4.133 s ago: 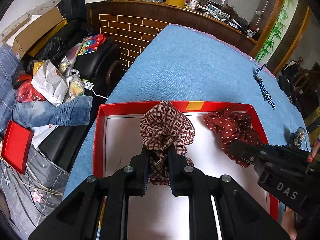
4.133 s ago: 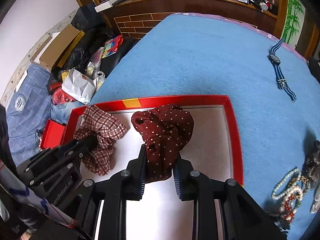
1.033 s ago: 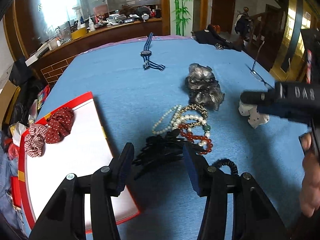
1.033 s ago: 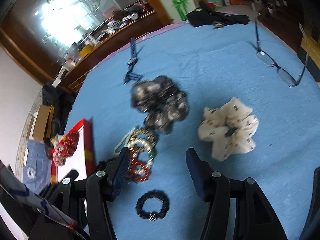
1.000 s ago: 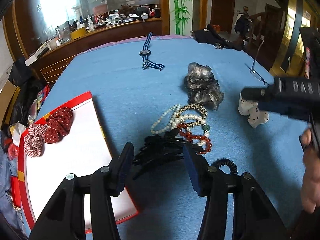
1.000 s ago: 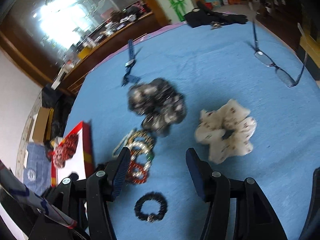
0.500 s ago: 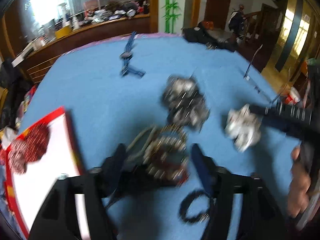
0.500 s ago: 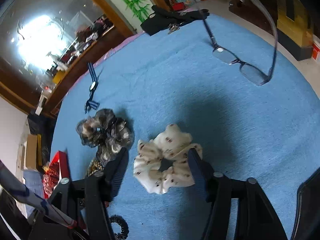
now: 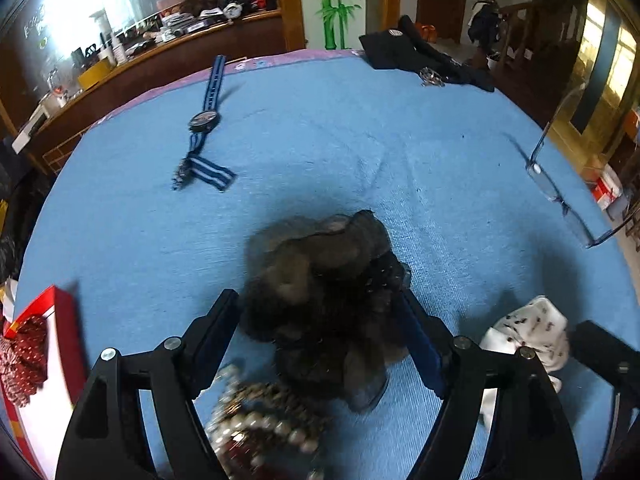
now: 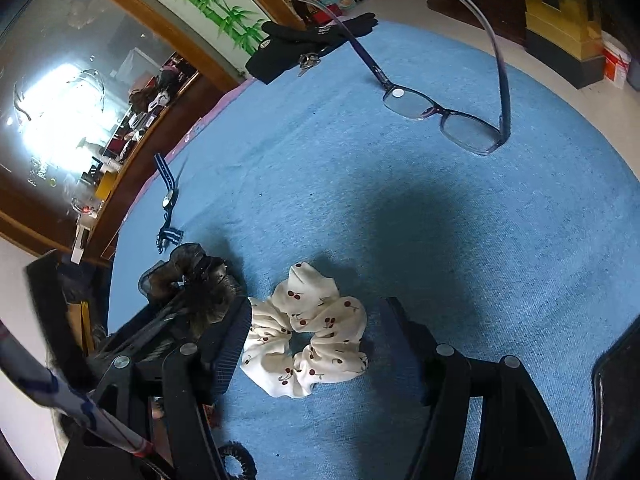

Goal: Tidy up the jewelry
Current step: 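Grasp the grey sheer scrunchie with left gripper while right gripper grasps the white scrunchie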

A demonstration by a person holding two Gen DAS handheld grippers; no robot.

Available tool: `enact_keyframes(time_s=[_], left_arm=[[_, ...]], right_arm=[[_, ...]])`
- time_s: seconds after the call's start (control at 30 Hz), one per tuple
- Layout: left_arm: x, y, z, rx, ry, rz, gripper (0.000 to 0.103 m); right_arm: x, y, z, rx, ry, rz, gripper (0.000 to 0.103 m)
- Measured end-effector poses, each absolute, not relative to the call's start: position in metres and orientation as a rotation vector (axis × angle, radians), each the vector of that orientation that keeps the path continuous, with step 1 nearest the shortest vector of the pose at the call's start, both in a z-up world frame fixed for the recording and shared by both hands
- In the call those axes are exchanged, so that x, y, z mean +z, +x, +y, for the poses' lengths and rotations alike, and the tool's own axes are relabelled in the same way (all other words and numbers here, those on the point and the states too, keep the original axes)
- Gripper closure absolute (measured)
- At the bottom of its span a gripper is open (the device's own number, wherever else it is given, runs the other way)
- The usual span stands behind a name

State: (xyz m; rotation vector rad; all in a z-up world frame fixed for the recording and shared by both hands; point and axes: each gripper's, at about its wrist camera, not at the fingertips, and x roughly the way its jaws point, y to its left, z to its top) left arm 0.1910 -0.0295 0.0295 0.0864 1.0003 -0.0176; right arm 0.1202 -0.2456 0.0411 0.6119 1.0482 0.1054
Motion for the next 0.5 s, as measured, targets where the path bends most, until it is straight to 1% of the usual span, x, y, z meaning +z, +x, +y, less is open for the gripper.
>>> enact_keyframes(time_s=[0.03, 0.07, 0.1, 0.13, 0.17, 0.2, 0.23, 0.27, 0.3, 0.4, 0.5], left_arm=[[0.026, 0.191, -0.031, -0.018, 0.088, 0.992, 0.028], [0.024, 0.190, -0.033, -0.016, 0.087, 0.980, 0.033], [0.023, 0.190, -0.033, -0.015, 0.084, 0.972, 0.046], [0.022, 0.189, -0.033, -0.018, 0.075, 0.965, 0.054], [0.021, 0.188, -0.033, -0.024, 0.069, 0.955, 0.058], [0.021, 0.188, -0.033, -0.023, 0.077, 0.949, 0.071], [0.022, 0.188, -0.034, -0.024, 0.086, 0.946, 0.075], [0.025, 0.187, -0.034, -0.036, 0.084, 0.937, 0.076], [0.028, 0.184, -0.033, -0.046, 0.076, 0.928, 0.080], [0.040, 0.179, -0.028, -0.050, 0.066, 0.886, 0.081], [0.058, 0.171, -0.023, -0.054, 0.053, 0.831, 0.081]], right_arm=[[0.041, 0.120, -0.246, 0.103, 0.614, 1.046, 0.032], [0.042, 0.119, -0.247, 0.097, 0.611, 1.043, 0.032], [0.042, 0.119, -0.247, 0.092, 0.609, 1.041, 0.032], [0.042, 0.118, -0.246, 0.088, 0.606, 1.040, 0.032], [0.042, 0.117, -0.245, 0.088, 0.603, 1.040, 0.032], [0.043, 0.117, -0.244, 0.091, 0.599, 1.040, 0.032], [0.043, 0.117, -0.242, 0.090, 0.594, 1.040, 0.032], [0.043, 0.116, -0.241, 0.088, 0.587, 1.039, 0.032], [0.044, 0.116, -0.239, 0.086, 0.578, 1.036, 0.032], [0.044, 0.116, -0.236, 0.079, 0.557, 1.035, 0.032], [0.042, 0.117, -0.232, 0.080, 0.537, 1.034, 0.028]])
